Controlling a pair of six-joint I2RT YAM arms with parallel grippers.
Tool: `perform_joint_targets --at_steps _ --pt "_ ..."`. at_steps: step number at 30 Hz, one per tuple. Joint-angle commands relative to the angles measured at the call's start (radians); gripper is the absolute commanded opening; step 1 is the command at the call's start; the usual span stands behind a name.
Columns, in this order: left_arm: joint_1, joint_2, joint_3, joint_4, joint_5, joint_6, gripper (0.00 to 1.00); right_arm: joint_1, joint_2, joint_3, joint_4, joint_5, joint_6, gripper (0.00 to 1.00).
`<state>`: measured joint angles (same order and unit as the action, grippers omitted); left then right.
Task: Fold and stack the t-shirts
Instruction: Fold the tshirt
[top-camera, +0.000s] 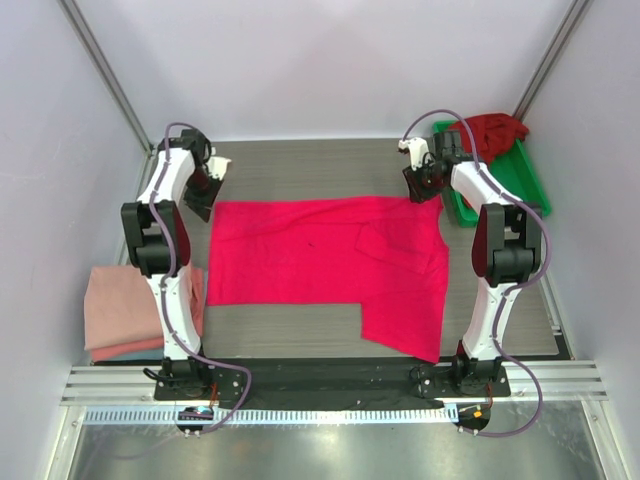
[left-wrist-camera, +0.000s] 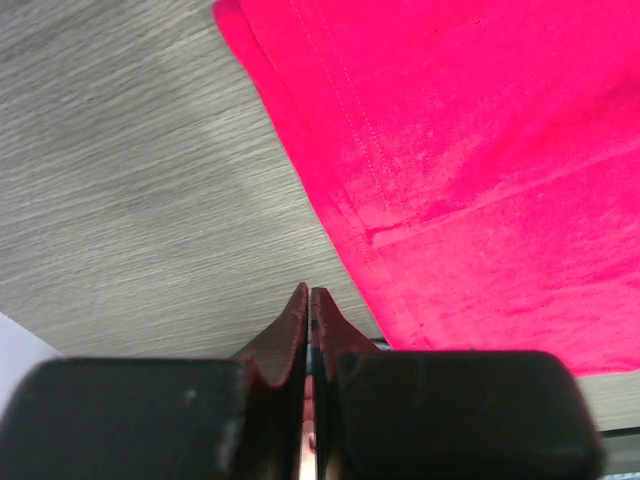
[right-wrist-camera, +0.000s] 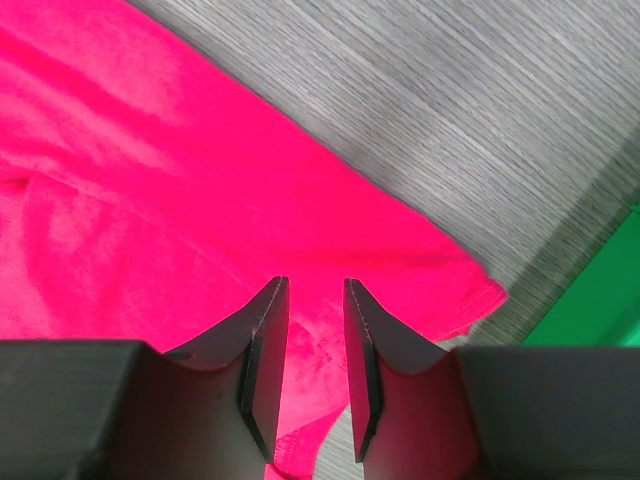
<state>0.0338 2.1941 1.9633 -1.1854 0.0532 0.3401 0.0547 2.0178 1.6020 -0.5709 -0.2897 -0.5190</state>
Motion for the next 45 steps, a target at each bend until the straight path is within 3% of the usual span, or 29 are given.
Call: perform_joint_targets --at_steps 1,12,21,28,34,38,40,45 --pt "-0.006 0.021 0.045 0.010 0.008 -0.001 0.07 -0.009 0.015 0.050 0.031 0.027 0.008 0.34" --pt "-0.025 0.257 0.305 0.006 0.057 -0.042 0.08 -0.012 0.039 0.032 0.031 0.098 -0.027 0.36" --pt "-0.021 0.412 0.385 0.033 -0.016 -0.047 0.07 -0.012 0.142 0.075 0.029 0.199 -0.061 0.36" --pt "-0.012 0.516 0.523 0.124 -0.157 -0.039 0.00 -0.024 0.307 0.255 0.032 0.271 -0.093 0.36" --pt "-0.012 0.561 0.611 0.305 -0.271 -0.006 0.00 -0.010 0.427 0.441 0.049 0.242 -0.098 0.37" --pt "-0.015 0.547 0.672 0.425 -0.299 -0.050 0.05 0.000 0.453 0.522 0.051 0.213 -0.092 0.37" --pt "-0.020 0.494 0.703 0.435 -0.299 -0.090 0.15 0.002 0.415 0.549 0.057 0.187 -0.053 0.37" --pt "-0.057 0.293 0.580 0.402 -0.282 -0.141 0.29 0.008 0.253 0.514 0.065 0.126 -0.010 0.38"
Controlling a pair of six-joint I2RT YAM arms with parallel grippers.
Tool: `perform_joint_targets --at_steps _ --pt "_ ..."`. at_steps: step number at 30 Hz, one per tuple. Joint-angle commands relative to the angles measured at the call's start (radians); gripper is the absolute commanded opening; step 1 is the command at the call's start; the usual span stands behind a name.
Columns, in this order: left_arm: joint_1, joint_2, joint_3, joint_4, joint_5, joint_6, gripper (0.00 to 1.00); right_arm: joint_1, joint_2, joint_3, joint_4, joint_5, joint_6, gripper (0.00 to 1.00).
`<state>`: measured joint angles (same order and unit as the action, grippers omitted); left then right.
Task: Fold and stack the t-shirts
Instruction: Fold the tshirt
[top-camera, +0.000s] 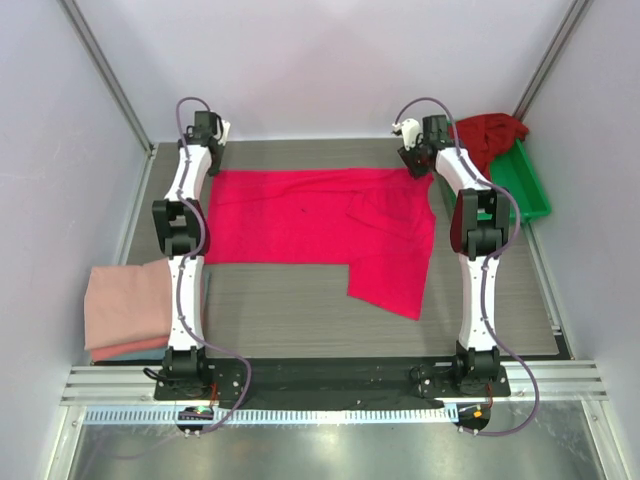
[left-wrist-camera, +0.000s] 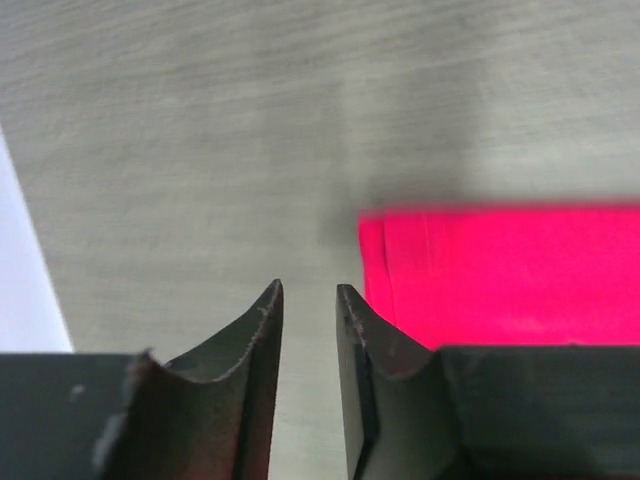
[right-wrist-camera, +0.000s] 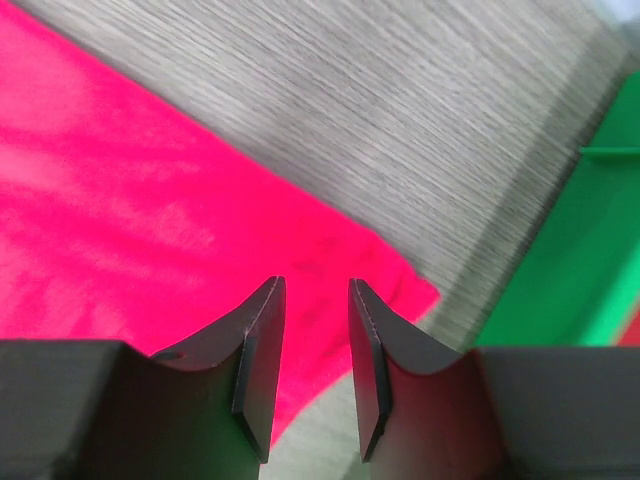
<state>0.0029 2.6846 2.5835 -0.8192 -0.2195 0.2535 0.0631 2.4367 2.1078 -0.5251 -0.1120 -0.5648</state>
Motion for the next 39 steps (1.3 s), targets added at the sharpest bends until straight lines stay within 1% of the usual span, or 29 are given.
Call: perform_joint_targets --at_steps 1,2,3,4,5,6,7,8,9,11,12,15,16,19,29,30,34,39 --pt "-0.026 -0.266 -0.101 -0.003 0.003 -0.074 0.30 0.001 -0.232 -0.014 0.025 -0.080 0.037 0.38" --pt "-0.026 -0.294 -0.141 -0.026 0.021 -0.079 0.33 0.001 -0.261 -0.038 0.036 -0.092 0.037 0.39" --pt "-0.026 -0.322 -0.175 -0.050 0.072 -0.085 0.35 0.000 -0.287 -0.089 0.037 -0.101 0.036 0.40" --pt "-0.026 -0.357 -0.236 -0.102 0.097 -0.109 0.36 0.000 -0.336 -0.118 0.037 -0.116 0.034 0.39" --pt "-0.026 -0.371 -0.264 -0.130 0.130 -0.123 0.36 0.000 -0.353 -0.150 0.037 -0.123 0.032 0.40" --pt "-0.027 -0.387 -0.291 -0.150 0.161 -0.140 0.34 0.001 -0.373 -0.216 0.037 -0.127 0.034 0.40" --pt "-0.027 -0.402 -0.362 -0.165 0.213 -0.163 0.32 0.001 -0.392 -0.251 0.036 -0.133 0.031 0.40" --pt "-0.027 -0.426 -0.387 -0.166 0.245 -0.189 0.28 0.001 -0.424 -0.285 0.034 -0.158 0.032 0.40" --pt "-0.027 -0.431 -0.411 -0.166 0.258 -0.200 0.26 0.001 -0.438 -0.348 0.027 -0.176 0.031 0.40" --pt "-0.027 -0.433 -0.439 -0.166 0.263 -0.209 0.24 0.003 -0.462 -0.399 -0.004 -0.218 0.029 0.40" --pt "-0.027 -0.424 -0.444 -0.158 0.256 -0.214 0.25 0.007 -0.472 -0.432 -0.021 -0.254 0.022 0.40" --pt "-0.018 -0.395 -0.444 -0.153 0.289 -0.234 0.27 0.014 -0.485 -0.503 -0.059 -0.278 -0.001 0.40" --pt "-0.015 -0.384 -0.439 -0.156 0.307 -0.235 0.28 0.015 -0.488 -0.522 -0.062 -0.273 -0.007 0.40" --pt "-0.012 -0.342 -0.418 -0.153 0.299 -0.232 0.30 0.015 -0.498 -0.571 -0.062 -0.259 -0.017 0.40" --pt "-0.007 -0.232 -0.329 -0.143 0.243 -0.204 0.32 0.021 -0.507 -0.611 -0.076 -0.256 0.002 0.41" --pt "0.020 -0.229 -0.327 -0.141 0.238 -0.201 0.32 0.021 -0.507 -0.620 -0.078 -0.255 0.002 0.42" --pt "0.031 -0.232 -0.335 -0.141 0.194 -0.195 0.33 0.023 -0.507 -0.634 -0.078 -0.252 -0.007 0.42" --pt "0.042 -0.250 -0.349 -0.135 0.184 -0.189 0.33 0.027 -0.496 -0.651 -0.079 -0.255 -0.024 0.42"
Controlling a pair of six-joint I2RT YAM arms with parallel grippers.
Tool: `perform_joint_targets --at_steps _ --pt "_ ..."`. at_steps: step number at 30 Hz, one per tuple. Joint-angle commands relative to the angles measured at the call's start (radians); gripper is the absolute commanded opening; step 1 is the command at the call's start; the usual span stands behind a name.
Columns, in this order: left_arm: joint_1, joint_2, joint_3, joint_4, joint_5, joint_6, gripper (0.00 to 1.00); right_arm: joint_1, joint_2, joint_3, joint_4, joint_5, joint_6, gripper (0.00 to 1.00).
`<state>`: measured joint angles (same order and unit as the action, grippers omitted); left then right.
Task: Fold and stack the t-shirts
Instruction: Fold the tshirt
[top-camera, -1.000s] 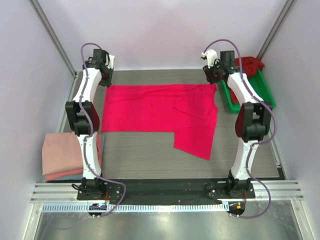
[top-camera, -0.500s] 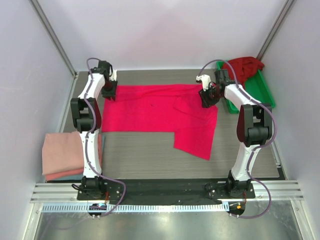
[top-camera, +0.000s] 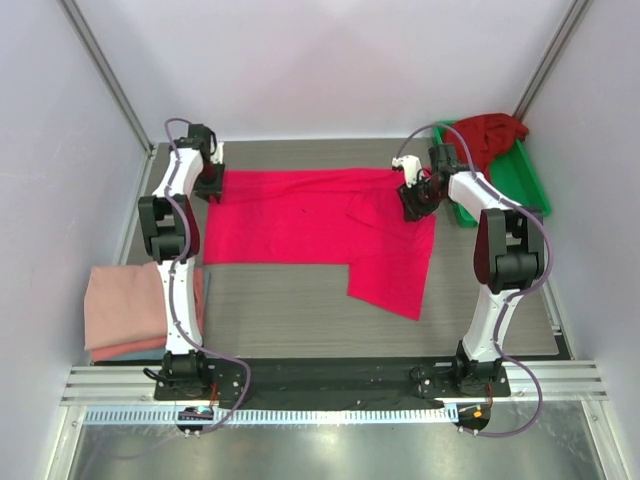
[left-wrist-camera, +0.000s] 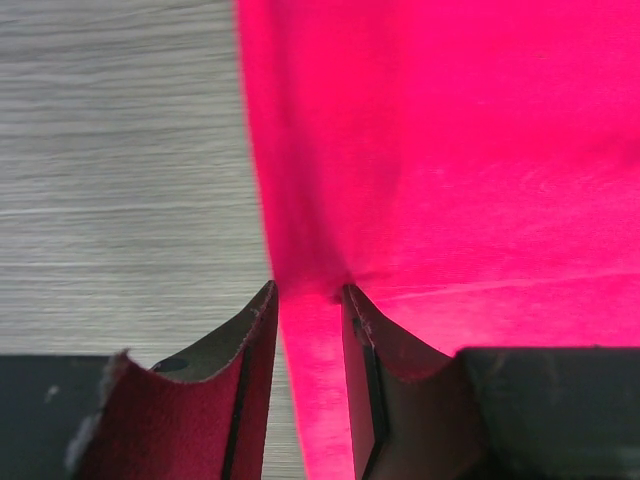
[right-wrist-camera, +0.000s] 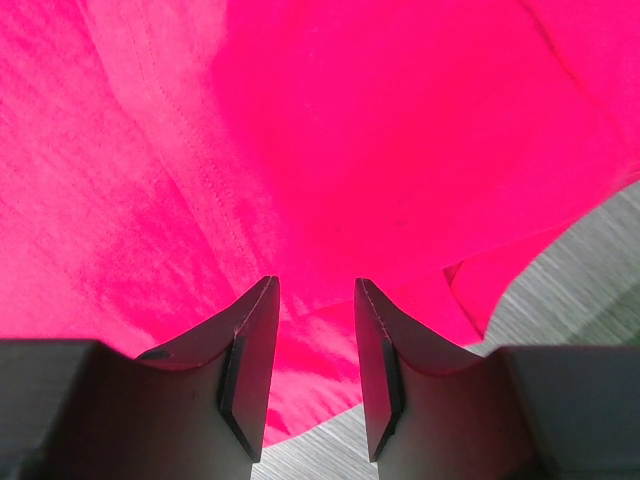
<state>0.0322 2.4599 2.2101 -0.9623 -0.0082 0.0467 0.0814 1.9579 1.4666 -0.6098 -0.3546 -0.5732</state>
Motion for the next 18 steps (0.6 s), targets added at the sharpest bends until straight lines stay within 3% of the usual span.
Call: perform_joint_targets --at_steps 1,18 --pt "0.012 -0.024 0.026 0.008 -0.023 0.016 0.34 0.009 -0.013 -0.011 0.007 -0.011 -0.019 0.42" --pt "-0.023 -0.062 0.056 0.005 0.005 0.001 0.31 0.008 0.050 -0.025 0.016 -0.003 -0.033 0.43"
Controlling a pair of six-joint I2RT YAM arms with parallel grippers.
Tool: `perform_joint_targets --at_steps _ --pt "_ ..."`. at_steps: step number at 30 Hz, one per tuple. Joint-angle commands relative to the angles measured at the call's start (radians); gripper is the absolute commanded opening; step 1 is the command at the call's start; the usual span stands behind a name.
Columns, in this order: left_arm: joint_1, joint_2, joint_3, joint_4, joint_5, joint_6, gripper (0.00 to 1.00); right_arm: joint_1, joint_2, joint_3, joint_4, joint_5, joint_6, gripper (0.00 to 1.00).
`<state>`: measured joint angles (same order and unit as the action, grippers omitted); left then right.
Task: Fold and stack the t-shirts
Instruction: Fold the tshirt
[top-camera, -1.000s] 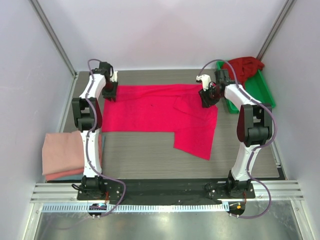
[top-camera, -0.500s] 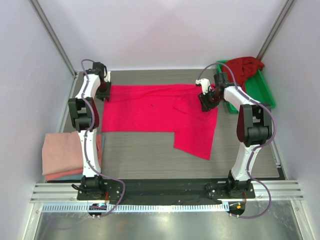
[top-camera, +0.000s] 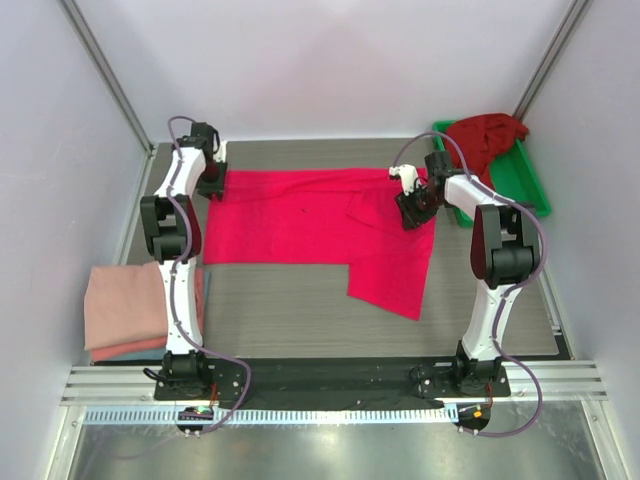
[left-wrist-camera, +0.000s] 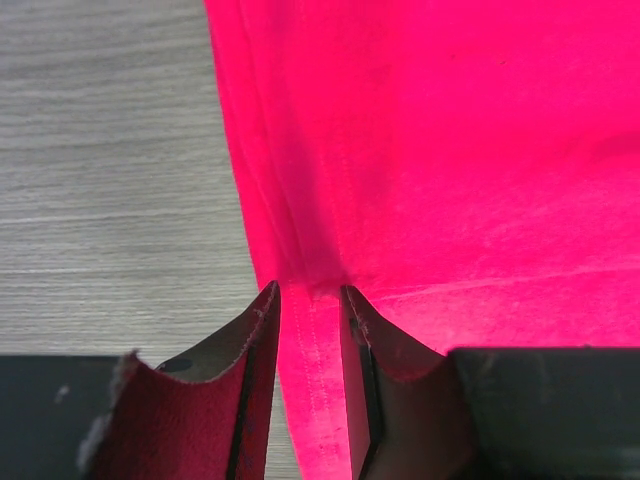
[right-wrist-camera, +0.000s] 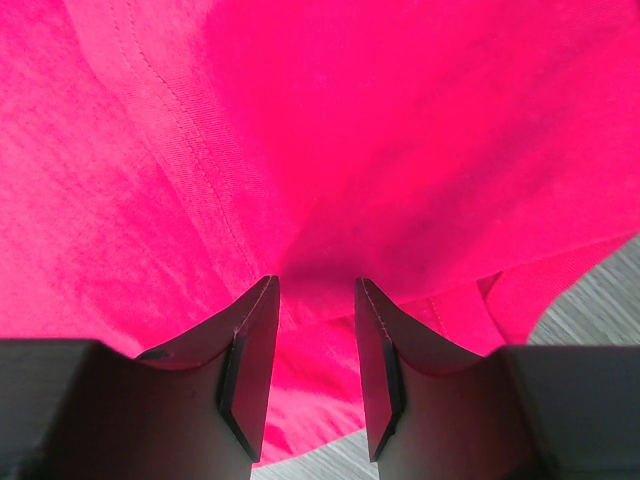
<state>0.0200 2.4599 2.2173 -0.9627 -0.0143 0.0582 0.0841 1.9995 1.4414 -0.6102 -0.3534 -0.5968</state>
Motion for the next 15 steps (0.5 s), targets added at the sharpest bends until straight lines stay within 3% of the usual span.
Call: perform_joint_targets --at_steps 1,9,15 --pt "-0.011 -0.058 0.047 0.002 0.011 -0.009 0.32 0.006 0.012 0.002 0.017 -0.002 -0.008 0.43" --pt "-0.011 -0.010 0.031 -0.005 -0.006 0.017 0.31 0.006 0.027 0.020 0.020 0.005 -0.011 0.43" --pt "-0.011 0.010 0.036 -0.011 0.008 0.023 0.21 0.005 0.030 0.011 0.021 0.008 -0.011 0.43"
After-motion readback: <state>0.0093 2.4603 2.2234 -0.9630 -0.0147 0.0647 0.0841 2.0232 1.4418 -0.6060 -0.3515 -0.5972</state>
